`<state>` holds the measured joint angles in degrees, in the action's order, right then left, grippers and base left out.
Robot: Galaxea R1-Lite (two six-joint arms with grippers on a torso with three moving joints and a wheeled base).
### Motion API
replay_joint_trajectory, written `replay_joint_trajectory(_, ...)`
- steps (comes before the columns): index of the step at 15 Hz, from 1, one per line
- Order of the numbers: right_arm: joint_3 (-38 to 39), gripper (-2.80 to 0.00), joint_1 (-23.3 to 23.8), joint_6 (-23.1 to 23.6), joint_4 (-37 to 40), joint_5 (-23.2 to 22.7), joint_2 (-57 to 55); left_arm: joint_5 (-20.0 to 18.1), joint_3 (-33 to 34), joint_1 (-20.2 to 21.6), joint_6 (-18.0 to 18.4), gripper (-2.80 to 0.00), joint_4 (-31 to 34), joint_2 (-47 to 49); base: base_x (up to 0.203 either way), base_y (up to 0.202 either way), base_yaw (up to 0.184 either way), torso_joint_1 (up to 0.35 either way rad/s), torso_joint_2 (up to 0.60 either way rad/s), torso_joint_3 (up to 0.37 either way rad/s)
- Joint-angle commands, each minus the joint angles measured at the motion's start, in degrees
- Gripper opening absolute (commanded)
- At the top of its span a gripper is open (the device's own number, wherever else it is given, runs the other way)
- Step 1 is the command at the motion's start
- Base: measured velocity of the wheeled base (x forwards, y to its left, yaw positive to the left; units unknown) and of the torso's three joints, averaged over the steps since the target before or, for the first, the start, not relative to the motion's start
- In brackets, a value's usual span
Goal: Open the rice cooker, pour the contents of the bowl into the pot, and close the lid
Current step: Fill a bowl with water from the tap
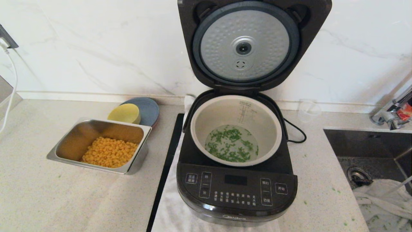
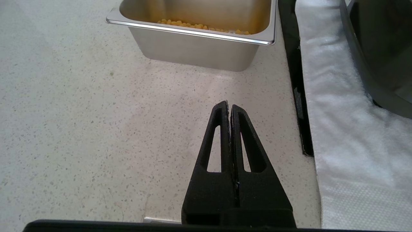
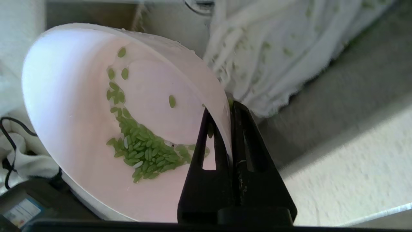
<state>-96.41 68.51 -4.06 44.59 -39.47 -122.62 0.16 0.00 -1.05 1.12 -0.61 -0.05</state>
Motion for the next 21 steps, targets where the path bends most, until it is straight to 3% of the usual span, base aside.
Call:
replay_joint_trajectory(1,-2.66,-2.80,-1.00,-1.04,0.23,-0.13,-1.98,0.02,0.44,-0.01,0.02,-2.80,-0.01,-0.04,0.000,0.000,0.000,0.000,0.00,0.000)
replay_joint_trajectory(13,-14.07,-2.80,-5.76,-9.82,0.15,1.50,-8.88,0.02,0.44,-0.01,0.11,-2.80,-0.01,-0.04,0.000,0.000,0.000,0.000,0.00,0.000)
replay_joint_trajectory(21,-14.07,-2.80,-6.29,-10.01,0.33,1.94,-8.16,0.02,0.44,-0.01,0.02,-2.80,-0.01,-0.04,0.000,0.000,0.000,0.000,0.00,0.000)
